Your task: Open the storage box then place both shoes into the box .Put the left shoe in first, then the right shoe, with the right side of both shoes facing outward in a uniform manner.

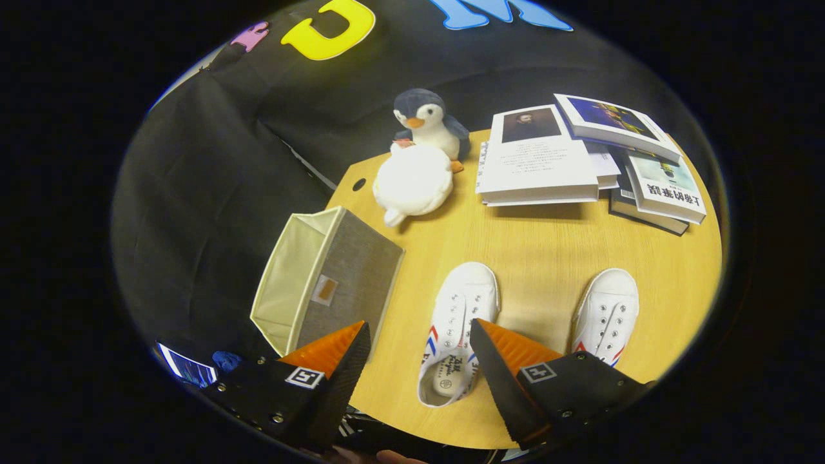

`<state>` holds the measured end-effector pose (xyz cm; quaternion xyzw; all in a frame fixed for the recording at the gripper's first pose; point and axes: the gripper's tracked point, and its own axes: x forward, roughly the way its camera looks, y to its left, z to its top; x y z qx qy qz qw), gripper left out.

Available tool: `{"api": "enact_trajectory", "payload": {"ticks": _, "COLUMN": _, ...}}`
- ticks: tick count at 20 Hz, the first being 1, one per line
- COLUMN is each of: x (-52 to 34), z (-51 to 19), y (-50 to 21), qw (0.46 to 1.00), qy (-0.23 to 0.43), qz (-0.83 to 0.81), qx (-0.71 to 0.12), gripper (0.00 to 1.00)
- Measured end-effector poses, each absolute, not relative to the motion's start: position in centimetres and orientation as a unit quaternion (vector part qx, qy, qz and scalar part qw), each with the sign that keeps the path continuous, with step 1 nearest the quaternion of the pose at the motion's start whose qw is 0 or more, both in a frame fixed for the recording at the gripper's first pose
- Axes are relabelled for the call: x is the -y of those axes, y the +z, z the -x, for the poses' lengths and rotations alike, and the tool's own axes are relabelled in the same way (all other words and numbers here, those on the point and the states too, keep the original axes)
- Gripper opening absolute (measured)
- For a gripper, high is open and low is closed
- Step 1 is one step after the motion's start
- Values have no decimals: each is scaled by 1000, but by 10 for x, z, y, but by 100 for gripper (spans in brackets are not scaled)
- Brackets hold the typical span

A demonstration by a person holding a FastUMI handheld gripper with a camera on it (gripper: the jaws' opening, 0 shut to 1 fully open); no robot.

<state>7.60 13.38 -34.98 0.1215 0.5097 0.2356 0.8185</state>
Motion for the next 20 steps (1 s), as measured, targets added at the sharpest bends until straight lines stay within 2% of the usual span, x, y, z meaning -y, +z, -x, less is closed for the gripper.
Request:
{"api": "enact_trajectory", "payload": {"ticks": 10, "x": -106, "z": -50, "y": -434, "qw": 761, "qy": 220, "qz": 27, "qx": -609, "gripper": 92}}
{"api": "enact_trajectory", "payload": {"ticks": 11, "x": -106, "z": -49, "y": -442, "qw": 755, "qy": 219, "qz": 37, "qx": -617, "gripper": 88}}
{"api": "enact_trajectory", "payload": {"ticks": 14, "x": -110, "z": -51, "y": -461, "qw": 737, "qy": 221, "qz": 65, "qx": -635, "gripper": 89}}
{"api": "enact_trajectory", "payload": {"ticks": 16, "x": -111, "z": -55, "y": -470, "qw": 730, "qy": 217, "qz": 88, "qx": -642, "gripper": 80}}
{"api": "enact_trajectory", "payload": {"ticks": 17, "x": -115, "z": -55, "y": -473, "qw": 725, "qy": 220, "qz": 94, "qx": -646, "gripper": 80}}
{"api": "enact_trajectory", "payload": {"ticks": 20, "x": -123, "z": -52, "y": -475, "qw": 715, "qy": 228, "qz": 106, "qx": -652, "gripper": 50}}
